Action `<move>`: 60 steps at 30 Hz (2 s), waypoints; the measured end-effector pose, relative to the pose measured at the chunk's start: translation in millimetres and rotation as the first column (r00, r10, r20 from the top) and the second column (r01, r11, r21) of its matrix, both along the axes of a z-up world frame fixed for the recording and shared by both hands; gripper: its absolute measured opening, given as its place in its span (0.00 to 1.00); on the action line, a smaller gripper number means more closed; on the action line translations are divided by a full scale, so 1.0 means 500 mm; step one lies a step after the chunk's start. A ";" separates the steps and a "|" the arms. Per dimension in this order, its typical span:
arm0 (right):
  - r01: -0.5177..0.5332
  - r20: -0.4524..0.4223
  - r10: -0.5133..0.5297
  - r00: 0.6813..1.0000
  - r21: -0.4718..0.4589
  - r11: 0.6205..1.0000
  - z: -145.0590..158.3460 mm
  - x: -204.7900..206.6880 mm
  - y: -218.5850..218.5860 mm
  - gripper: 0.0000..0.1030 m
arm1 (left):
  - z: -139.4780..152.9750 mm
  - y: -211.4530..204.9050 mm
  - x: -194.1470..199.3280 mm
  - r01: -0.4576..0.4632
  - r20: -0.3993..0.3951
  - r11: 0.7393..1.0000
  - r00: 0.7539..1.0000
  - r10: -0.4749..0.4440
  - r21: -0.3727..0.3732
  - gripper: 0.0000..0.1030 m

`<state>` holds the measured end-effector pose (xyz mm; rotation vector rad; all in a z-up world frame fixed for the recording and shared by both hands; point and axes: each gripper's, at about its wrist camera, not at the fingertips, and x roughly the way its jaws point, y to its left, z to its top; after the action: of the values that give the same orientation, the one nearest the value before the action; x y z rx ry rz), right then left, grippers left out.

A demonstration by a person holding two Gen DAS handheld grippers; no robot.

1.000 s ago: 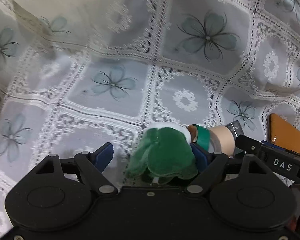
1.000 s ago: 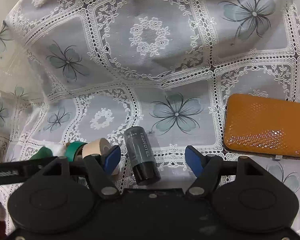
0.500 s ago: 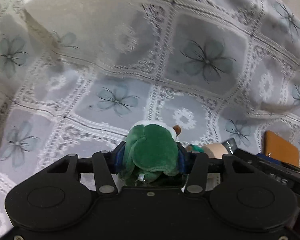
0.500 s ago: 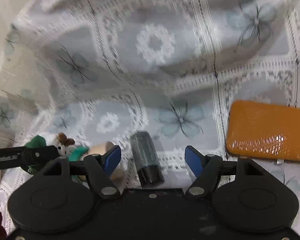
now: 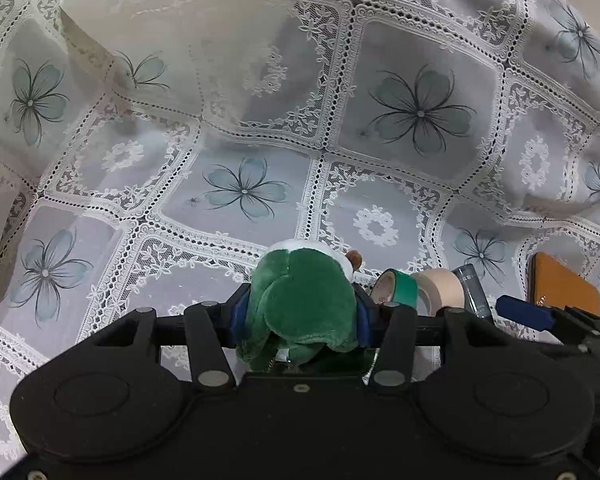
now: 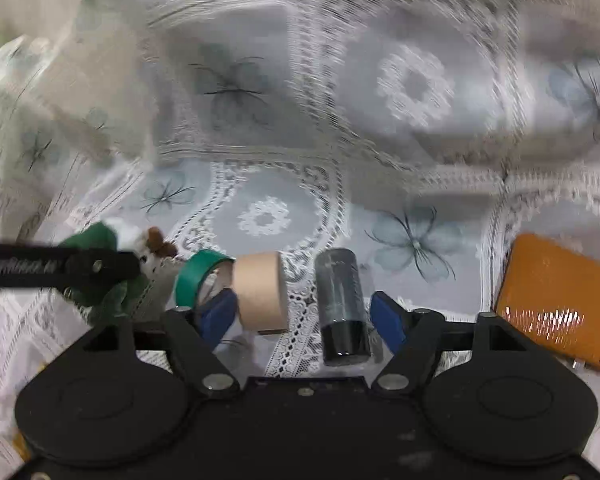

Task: Organize soft objects
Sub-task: 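Grasp the beige tape roll with the right gripper while the left holds the plush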

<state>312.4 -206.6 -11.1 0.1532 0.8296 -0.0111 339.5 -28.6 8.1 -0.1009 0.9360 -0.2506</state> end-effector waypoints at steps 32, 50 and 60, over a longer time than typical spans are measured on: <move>0.014 -0.094 -0.018 0.995 -0.044 0.999 -0.031 0.035 0.010 0.48 | 0.003 -0.002 -0.031 0.029 0.014 0.999 0.999 -0.029 -0.012 0.48; 0.075 0.001 -0.075 0.997 0.032 0.997 -0.002 0.014 -0.024 0.77 | 0.020 -0.002 -0.052 0.040 0.024 0.999 0.999 -0.040 -0.007 0.48; 0.096 -0.110 -0.104 0.988 -0.070 0.993 -0.008 0.089 -0.001 0.71 | 0.025 -0.006 -0.059 0.051 0.041 0.999 0.998 -0.051 -0.014 0.48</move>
<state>357.0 -207.3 -15.0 0.1338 0.9337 -0.1420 309.8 -31.5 20.8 -0.0855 0.8976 -0.3060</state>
